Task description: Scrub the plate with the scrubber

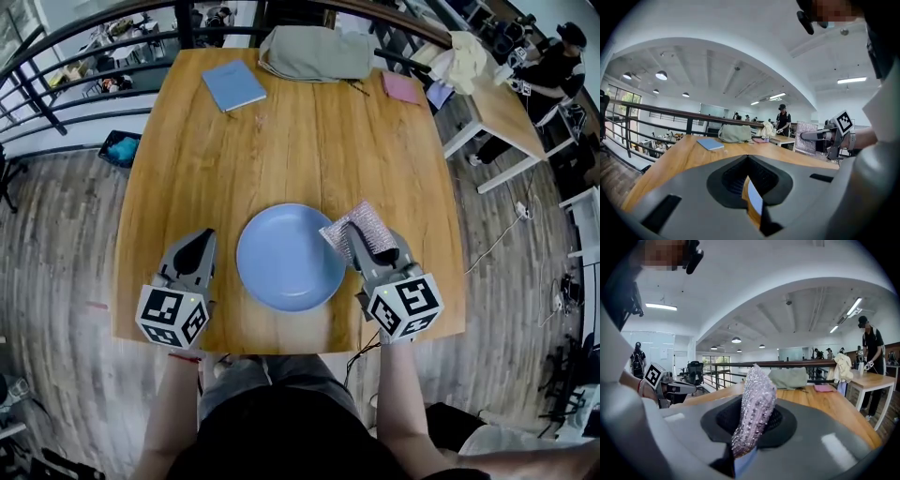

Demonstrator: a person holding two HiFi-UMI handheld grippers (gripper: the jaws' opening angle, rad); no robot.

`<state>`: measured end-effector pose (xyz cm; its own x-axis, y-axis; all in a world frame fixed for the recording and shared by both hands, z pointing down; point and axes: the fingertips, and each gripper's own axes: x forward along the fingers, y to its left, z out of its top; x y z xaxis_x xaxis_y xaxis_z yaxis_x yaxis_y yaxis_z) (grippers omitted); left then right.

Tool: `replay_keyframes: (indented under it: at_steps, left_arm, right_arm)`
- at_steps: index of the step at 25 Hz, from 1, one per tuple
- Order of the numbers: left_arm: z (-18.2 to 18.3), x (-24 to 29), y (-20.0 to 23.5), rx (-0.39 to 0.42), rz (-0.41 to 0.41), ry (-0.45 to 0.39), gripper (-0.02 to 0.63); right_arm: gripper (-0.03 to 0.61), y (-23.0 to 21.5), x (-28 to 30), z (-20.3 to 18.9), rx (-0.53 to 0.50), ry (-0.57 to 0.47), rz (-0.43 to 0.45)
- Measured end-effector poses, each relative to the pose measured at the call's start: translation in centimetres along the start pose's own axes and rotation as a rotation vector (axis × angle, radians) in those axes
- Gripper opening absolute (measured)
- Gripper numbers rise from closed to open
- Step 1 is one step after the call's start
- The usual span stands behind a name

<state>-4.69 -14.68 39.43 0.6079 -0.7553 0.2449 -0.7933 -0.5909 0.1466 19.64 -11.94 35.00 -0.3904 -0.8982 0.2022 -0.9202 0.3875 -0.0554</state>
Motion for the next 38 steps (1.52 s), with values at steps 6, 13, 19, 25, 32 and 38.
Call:
replay_keyframes:
  at_steps: [6,13,19,25,32,38]
  left_arm:
    - [4.3,-0.3,0.1,0.043,0.005,-0.106,-0.003]
    - [7.5,-0.5,0.0,0.052,-0.004,-0.156,-0.003]
    - [9.5,-0.7,-0.4,0.043,-0.023,-0.189,-0.003]
    - [10.8,-1.0,-0.7,0.030,-0.036,-0.201,-0.003]
    - [11.5,-1.5,-0.2,0.016,-0.034,-0.209,-0.003]
    - [11.3,-1.8,-0.3,0.011,-0.040,-0.207,-0.003]
  right_arm:
    - [0.075,-0.4,-1.2,3.7,-0.036,-0.115,-0.048]
    - [0.075,-0.7,-2.3,5.2,-0.020,-0.175,-0.090]
    - [0.075,-0.4,-3.2,7.5,-0.030,-0.225,-0.104]
    - [0.075,0.1,-4.1,9.0,-0.035,-0.271,-0.112]
    - [0.076,0.1,-4.6,9.2,-0.013,-0.300,-0.132]
    - [0.076,0.7,-4.5,8.9,-0.014,-0.298,-0.123]
